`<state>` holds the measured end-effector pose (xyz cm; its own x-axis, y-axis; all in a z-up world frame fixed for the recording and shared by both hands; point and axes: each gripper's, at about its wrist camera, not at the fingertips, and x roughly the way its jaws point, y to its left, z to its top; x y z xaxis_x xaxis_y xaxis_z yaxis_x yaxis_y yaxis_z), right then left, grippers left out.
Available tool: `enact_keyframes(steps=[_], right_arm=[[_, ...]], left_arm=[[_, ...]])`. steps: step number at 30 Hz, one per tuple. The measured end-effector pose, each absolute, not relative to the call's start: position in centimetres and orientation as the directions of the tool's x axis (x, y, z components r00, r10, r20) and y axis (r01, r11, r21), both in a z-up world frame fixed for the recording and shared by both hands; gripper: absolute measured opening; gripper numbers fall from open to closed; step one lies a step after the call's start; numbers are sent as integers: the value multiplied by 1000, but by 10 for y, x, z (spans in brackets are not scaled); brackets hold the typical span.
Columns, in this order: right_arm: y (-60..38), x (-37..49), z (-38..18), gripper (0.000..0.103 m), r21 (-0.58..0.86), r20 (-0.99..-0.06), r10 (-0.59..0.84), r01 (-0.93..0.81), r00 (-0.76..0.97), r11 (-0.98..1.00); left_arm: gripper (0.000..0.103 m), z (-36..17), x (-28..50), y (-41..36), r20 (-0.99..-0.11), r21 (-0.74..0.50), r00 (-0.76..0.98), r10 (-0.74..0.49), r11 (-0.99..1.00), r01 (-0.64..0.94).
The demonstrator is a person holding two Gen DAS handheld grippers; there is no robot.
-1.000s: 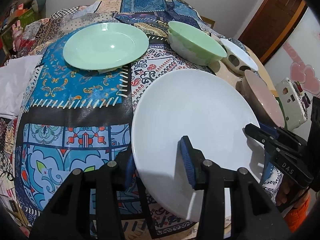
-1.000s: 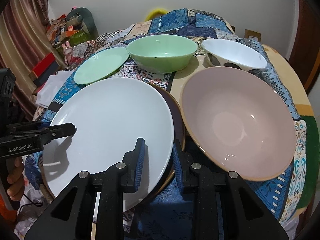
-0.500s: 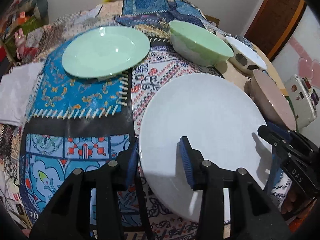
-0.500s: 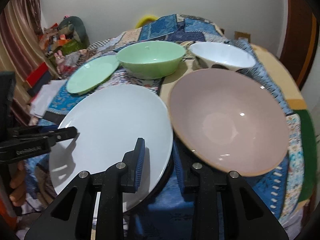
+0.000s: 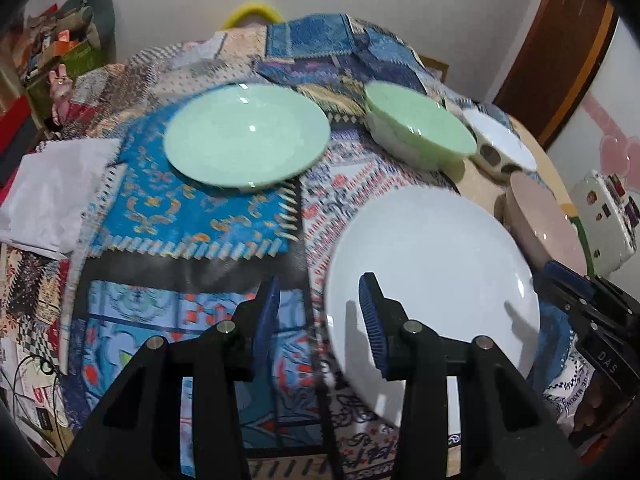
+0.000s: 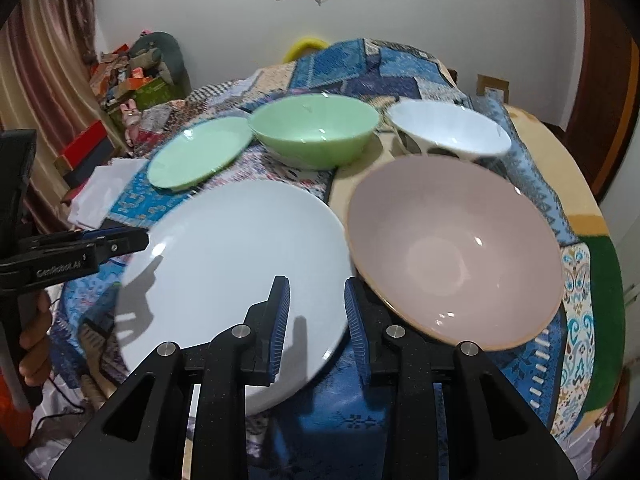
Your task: Organize plates and bowls
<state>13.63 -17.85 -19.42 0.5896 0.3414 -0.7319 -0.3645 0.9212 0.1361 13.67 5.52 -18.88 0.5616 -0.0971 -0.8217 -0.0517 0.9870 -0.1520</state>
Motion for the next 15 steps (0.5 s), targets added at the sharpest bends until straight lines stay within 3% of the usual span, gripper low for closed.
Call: enact_keyframes(steps=[12,15], right_arm=[[-131,157,-155,32,106,-657,423,-479,624,871],[-117,166,-154,35,110,-655,442,-502,613,858]], left_arm=[[77,-130,128,111,-707,-63,705,59,987,-147],[78,-128,137,126,-700,-43,709,83,987,-157]])
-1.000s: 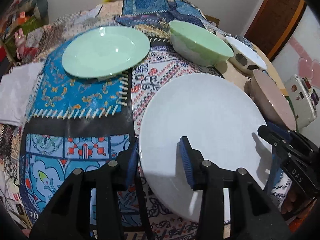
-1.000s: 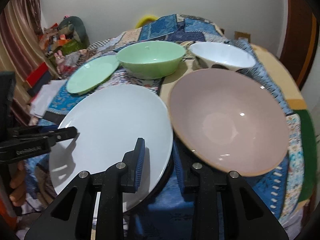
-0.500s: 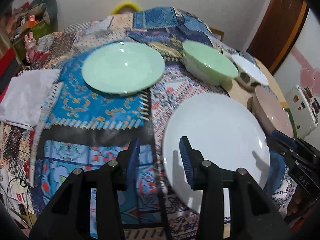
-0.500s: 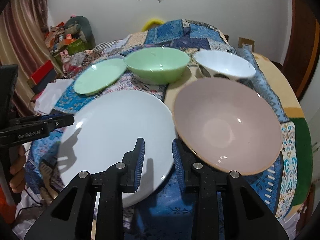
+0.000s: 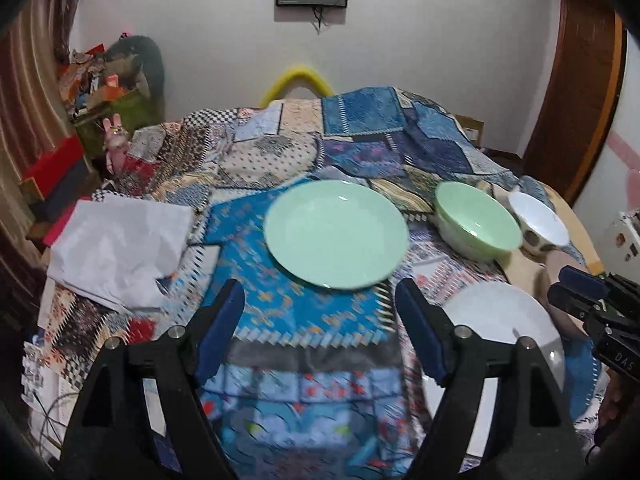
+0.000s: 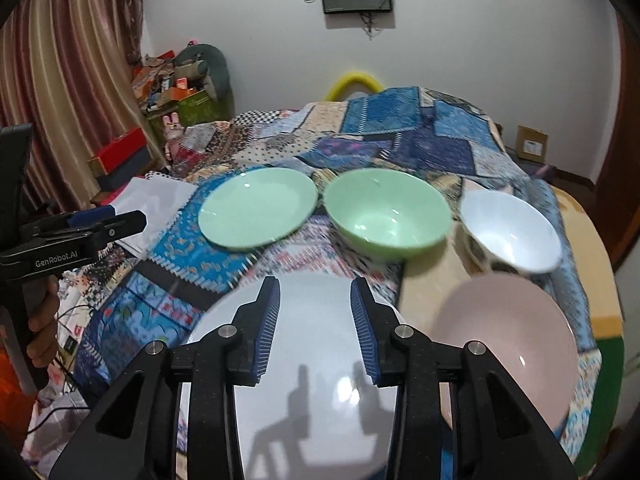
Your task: Organize plates and bowls
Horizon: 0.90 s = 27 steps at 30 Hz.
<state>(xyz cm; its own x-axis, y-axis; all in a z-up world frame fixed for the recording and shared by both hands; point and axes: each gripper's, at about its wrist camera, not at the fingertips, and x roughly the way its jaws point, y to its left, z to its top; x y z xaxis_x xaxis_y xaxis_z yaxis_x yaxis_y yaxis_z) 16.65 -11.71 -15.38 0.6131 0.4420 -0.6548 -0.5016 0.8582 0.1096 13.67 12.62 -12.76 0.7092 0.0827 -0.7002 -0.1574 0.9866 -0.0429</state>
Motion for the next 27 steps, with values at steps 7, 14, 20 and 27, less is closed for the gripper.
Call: enact_keyframes(steps=[7,14,20,27], right_arm=[[-83,194,-166,41,110,-679,455,-533,576,839],[-48,229,-182,41,129,-725,463,-559,511,819],[-23,260,-201,41,152,-774,449,-557,446,816],[-8,277,-219,31,144,-815,410,-543,409,827]], left_arm=[[78,-153,176,159,-770,-51,636,59,987,-154],[78,-183,215,176,-805,-24,591,58,991,-130],[61,-202,247,191,-819,-52,573,21,993,-110],[41,-227,276,203,-842,-109,537,-44,990,-90]])
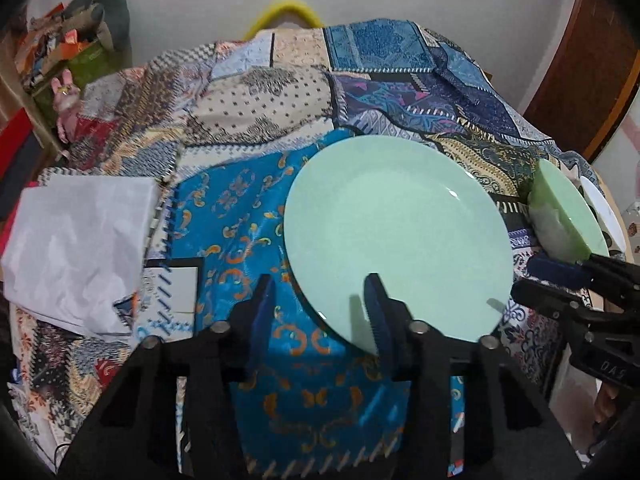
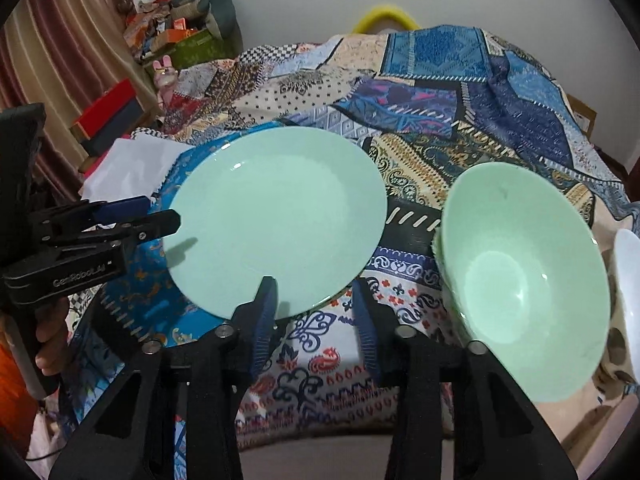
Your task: Organize plates and bowls
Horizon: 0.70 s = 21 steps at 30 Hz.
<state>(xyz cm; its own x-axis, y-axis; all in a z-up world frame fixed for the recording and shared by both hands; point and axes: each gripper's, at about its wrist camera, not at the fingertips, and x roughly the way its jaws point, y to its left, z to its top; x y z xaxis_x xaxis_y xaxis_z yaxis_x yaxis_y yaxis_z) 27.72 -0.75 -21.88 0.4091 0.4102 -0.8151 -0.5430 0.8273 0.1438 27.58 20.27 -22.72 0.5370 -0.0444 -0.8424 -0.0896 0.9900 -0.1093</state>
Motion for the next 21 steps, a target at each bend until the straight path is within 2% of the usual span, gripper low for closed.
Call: enact_keyframes(steps=[5,12,21], right_arm=[[-2,283,-229,31,141,-835,386,-526,392,839],[-12,294,-236,28,226,-839,416,-470,350,853],[-3,298,-235,32,207,-847,398,-471,352,857]], left_arm=[[31,-240,288,210,-849,-160,521,-88,982,-96],[29,-243,301,213,-843,-178,530,-96,978,-105],[28,-239,282,212,-844,-166,529,-93,982,-92]])
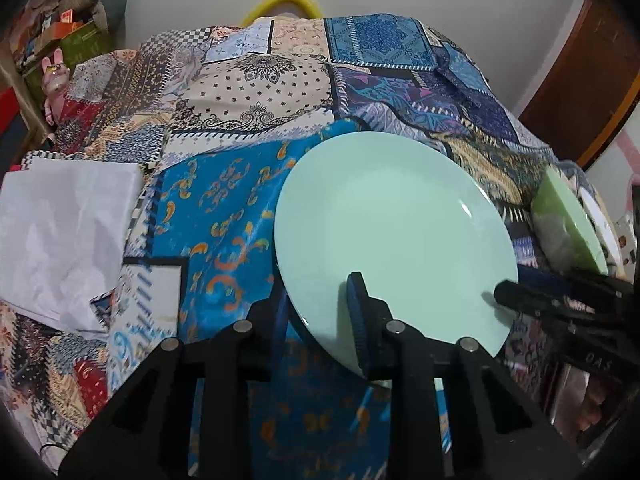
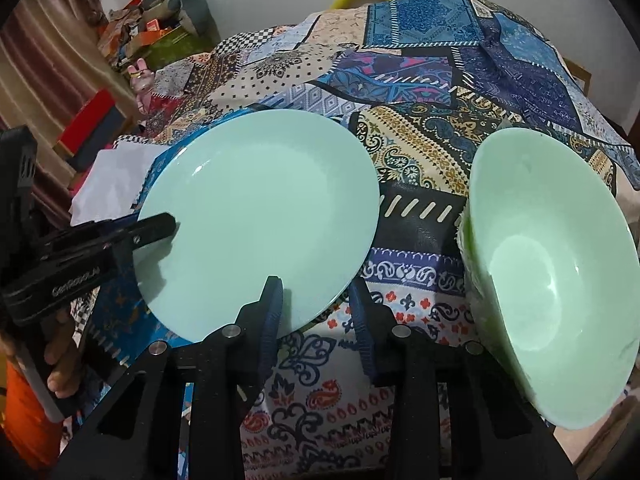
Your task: Organize plates and bowls
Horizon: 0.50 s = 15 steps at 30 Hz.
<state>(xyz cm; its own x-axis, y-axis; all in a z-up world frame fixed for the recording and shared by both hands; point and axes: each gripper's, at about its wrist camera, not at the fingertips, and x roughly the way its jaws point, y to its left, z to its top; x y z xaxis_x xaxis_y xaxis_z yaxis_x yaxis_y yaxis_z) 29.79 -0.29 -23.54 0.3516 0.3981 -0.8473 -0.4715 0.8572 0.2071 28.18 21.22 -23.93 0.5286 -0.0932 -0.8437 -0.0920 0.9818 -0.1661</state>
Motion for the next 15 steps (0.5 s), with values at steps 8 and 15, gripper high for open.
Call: enact_keyframes(steps=[8,15], right_arm=[[2,271,-234,31,218,-856,427,-546,291,809],[4,255,-235,31,231,-858,447,-588,251,775]], left_arm=[[28,-235,229,215,-863,-154,498,-84,983,-101],[28,-233,199,215,-871,-135,486,-70,986,-100]])
